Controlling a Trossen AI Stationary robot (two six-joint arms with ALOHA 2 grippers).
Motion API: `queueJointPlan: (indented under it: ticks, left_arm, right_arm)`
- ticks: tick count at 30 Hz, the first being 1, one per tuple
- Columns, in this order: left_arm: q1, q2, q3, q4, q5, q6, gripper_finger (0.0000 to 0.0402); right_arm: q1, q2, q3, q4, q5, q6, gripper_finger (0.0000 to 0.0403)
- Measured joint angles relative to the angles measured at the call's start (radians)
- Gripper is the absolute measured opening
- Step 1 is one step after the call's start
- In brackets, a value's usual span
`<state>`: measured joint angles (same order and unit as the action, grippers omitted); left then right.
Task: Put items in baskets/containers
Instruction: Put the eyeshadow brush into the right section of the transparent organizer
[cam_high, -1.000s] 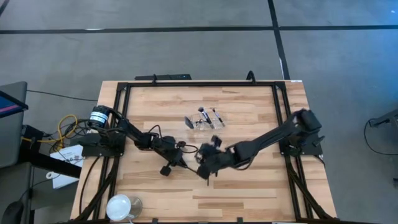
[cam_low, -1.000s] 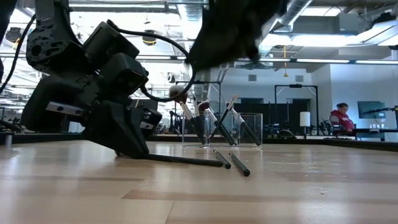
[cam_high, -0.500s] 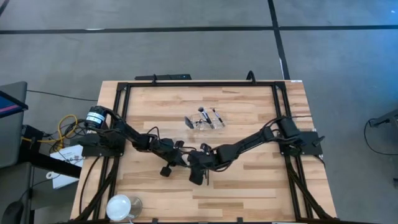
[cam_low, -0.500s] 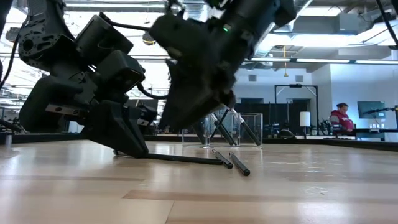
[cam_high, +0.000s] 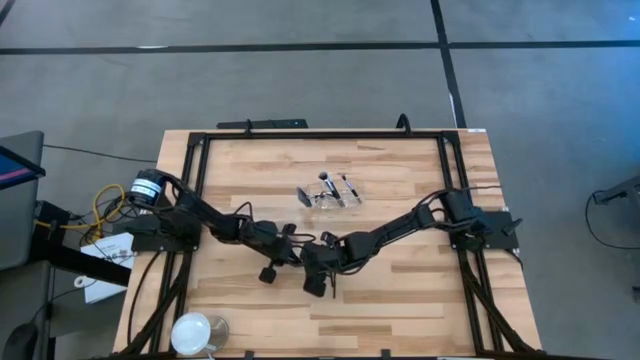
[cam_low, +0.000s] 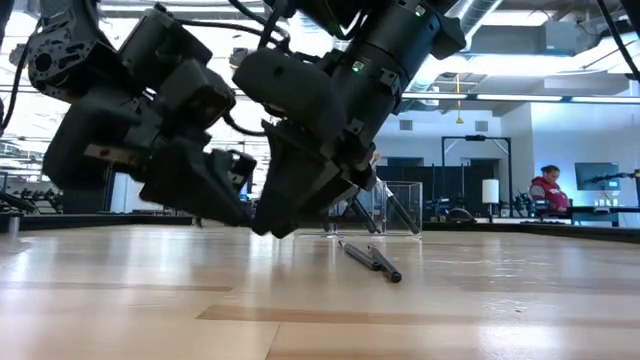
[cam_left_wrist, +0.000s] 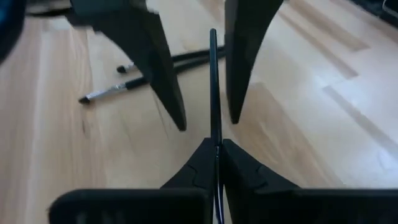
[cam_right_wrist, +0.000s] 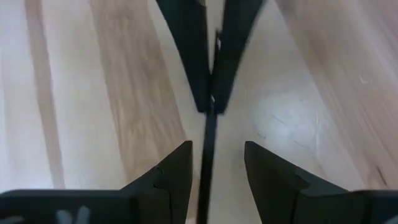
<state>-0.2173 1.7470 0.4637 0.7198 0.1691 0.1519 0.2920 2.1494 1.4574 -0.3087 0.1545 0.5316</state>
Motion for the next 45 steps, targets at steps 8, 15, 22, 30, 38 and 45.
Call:
queueJointPlan:
  ticks: [8,15,22,30,38,45]
  left_arm:
    - [0.000,-0.060,0.000,-0.005,0.003,-0.003,0.0015]
    - [0.000,-0.052,0.000,-0.060,0.004,-0.004,0.0015]
    - [0.000,-0.052,0.000,-0.060,0.004,-0.004,0.0013]
    - [0.001,-0.052,0.000,-0.062,-0.001,-0.004,0.0012]
    - [0.000,-0.052,0.000,-0.062,0.050,-0.038,0.0004]
    - [0.000,-0.071,0.000,-0.055,-0.029,-0.038,0.0020]
  right_arm:
    - [-0.013,0.000,-0.006,-0.001,0.005,-0.006,0.0132]
    - [-0.013,0.000,-0.004,0.005,0.004,-0.016,0.0133]
    - [-0.020,-0.001,-0.003,0.005,0.001,-0.016,0.0125]
    - [-0.032,-0.001,-0.002,0.007,-0.009,-0.010,0.0066]
    - [-0.042,-0.001,-0.002,0.057,0.006,-0.009,0.0012]
    - [-0.035,-0.001,-0.002,-0.016,-0.005,0.001,0.0008]
